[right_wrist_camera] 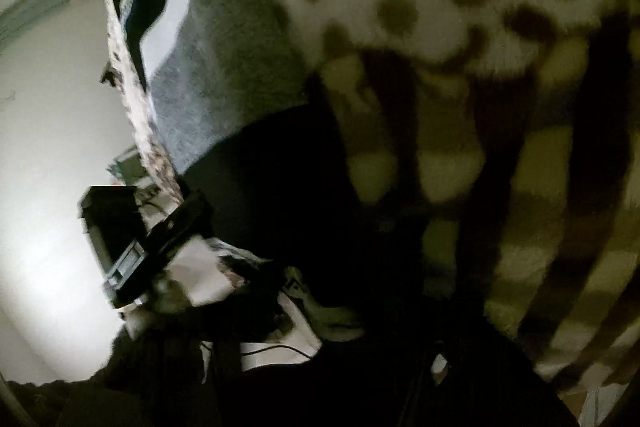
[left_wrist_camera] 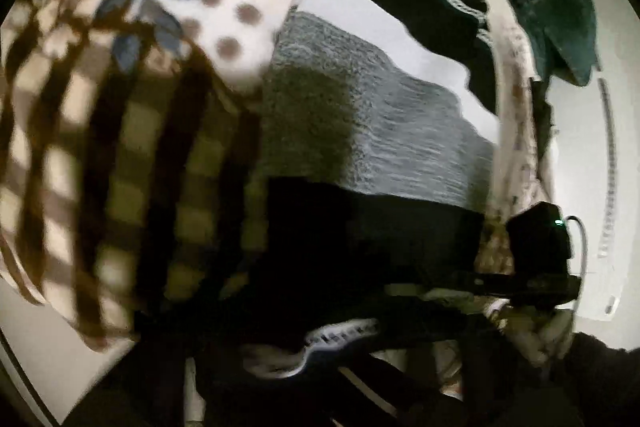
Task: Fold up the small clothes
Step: 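Lift the hem with both grippers and fold it toward the collar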
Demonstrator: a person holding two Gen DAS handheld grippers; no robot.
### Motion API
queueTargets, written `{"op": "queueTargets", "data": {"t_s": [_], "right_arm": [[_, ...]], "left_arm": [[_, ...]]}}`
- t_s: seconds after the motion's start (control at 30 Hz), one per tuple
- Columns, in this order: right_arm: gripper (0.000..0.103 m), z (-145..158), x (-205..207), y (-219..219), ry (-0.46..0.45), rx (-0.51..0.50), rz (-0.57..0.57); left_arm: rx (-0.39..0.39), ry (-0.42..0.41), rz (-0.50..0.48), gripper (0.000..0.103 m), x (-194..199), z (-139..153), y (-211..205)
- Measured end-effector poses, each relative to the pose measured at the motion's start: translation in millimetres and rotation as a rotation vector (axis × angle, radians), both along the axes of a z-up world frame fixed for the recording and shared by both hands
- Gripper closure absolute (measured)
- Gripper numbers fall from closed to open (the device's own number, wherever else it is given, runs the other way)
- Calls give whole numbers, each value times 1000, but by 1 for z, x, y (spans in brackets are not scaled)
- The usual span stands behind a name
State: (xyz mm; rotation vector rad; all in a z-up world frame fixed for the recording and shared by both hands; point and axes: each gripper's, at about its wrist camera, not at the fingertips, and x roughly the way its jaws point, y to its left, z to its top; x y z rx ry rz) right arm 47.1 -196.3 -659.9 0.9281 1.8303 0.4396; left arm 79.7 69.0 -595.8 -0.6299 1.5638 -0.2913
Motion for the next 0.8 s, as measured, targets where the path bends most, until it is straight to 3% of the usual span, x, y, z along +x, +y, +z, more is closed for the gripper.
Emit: {"op": "queueTargets", "data": {"t_s": [0.13, 0.33, 0.43, 0.53, 0.63, 0.8], "right_arm": [[92, 7, -5, 2, -12, -14, -46], [93, 41, -2, 2, -78, -18, -41], [93, 70, 12, -3, -144, -2, -45], [94, 99, 21, -38, -200, 39, -77], [94, 135, 53, -47, -285, 56, -96], [94, 180, 111, -58, -364, 83, -158]], "left_arm": [[2, -22, 45, 93, -10, 13, 4], [-84, -37, 110, 93, 0, 53, 12], [-126, -66, 129, 93, 16, 77, 9], [-165, -113, 145, 93, 40, 105, 14], [-191, -160, 150, 93, 71, 130, 13], [-231, -200, 195, 93, 128, 147, 19]]}}
